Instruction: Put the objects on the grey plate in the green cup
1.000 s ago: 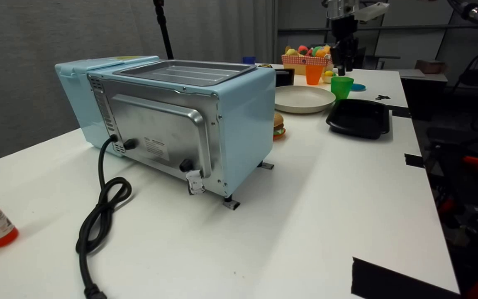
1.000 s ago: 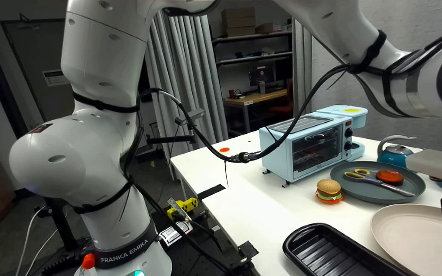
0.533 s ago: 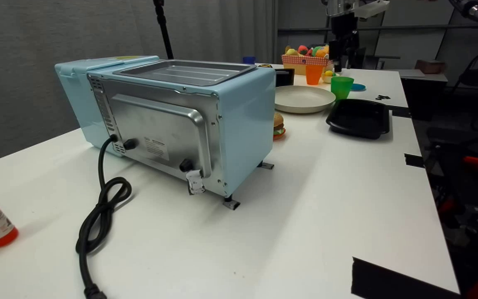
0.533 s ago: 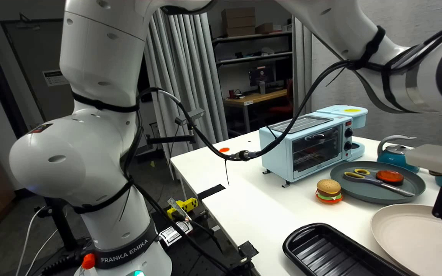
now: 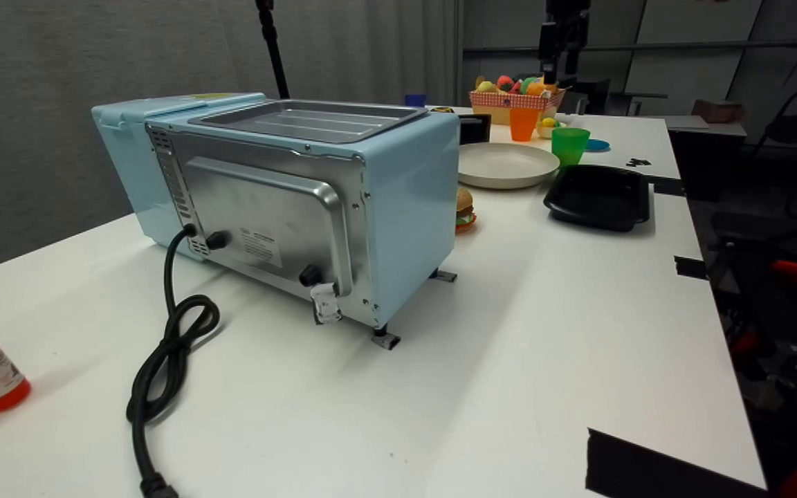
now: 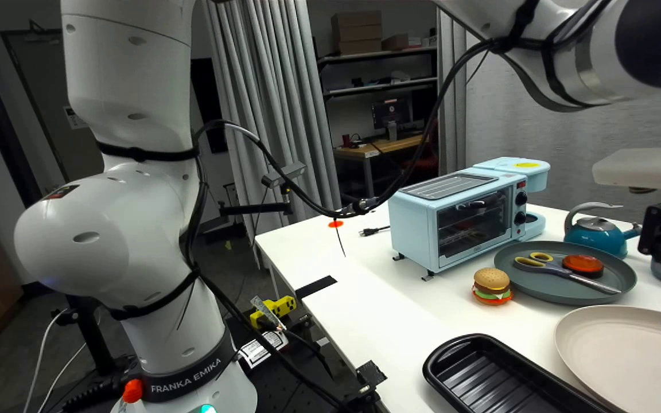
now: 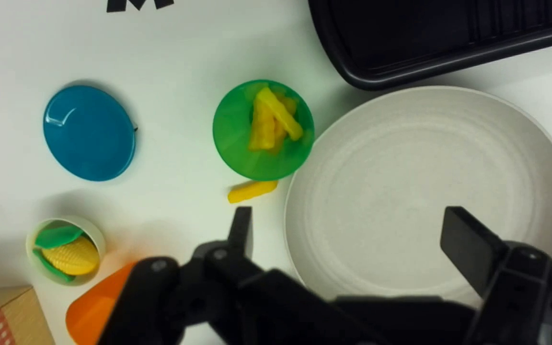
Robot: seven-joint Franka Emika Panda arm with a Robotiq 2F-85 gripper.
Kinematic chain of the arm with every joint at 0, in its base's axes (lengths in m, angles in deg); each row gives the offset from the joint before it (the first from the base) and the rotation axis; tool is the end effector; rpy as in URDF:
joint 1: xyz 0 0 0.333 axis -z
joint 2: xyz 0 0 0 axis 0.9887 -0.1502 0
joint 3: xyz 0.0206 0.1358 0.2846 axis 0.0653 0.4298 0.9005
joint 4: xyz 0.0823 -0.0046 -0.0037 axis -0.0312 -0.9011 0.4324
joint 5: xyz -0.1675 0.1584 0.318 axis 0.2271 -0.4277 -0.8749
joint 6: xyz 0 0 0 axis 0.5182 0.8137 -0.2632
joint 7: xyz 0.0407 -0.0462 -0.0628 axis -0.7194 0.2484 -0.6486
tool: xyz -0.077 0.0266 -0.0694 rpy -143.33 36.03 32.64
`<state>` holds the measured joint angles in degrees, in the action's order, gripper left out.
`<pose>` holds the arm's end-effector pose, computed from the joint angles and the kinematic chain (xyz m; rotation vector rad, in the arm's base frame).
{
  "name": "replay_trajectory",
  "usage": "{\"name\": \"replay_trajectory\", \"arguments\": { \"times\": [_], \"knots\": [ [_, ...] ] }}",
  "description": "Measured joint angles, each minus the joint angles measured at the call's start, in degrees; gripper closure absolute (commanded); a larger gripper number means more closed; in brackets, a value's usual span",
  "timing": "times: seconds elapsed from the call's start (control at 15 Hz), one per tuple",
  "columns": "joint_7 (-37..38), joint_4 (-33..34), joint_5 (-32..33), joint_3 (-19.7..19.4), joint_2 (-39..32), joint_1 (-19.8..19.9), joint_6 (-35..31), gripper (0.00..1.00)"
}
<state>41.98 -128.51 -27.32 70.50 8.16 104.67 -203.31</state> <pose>0.4950 -0.3639 0.3305 2.9967 -0.4367 -0.0339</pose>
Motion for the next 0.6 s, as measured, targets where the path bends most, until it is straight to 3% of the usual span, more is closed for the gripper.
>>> {"name": "replay_trajectory", "arguments": {
  "times": [0.6],
  "knots": [
    [-3.3, -5.9, -2.4, 1.1, 7.0, -0.7, -3.0, 0.00]
  ]
}}
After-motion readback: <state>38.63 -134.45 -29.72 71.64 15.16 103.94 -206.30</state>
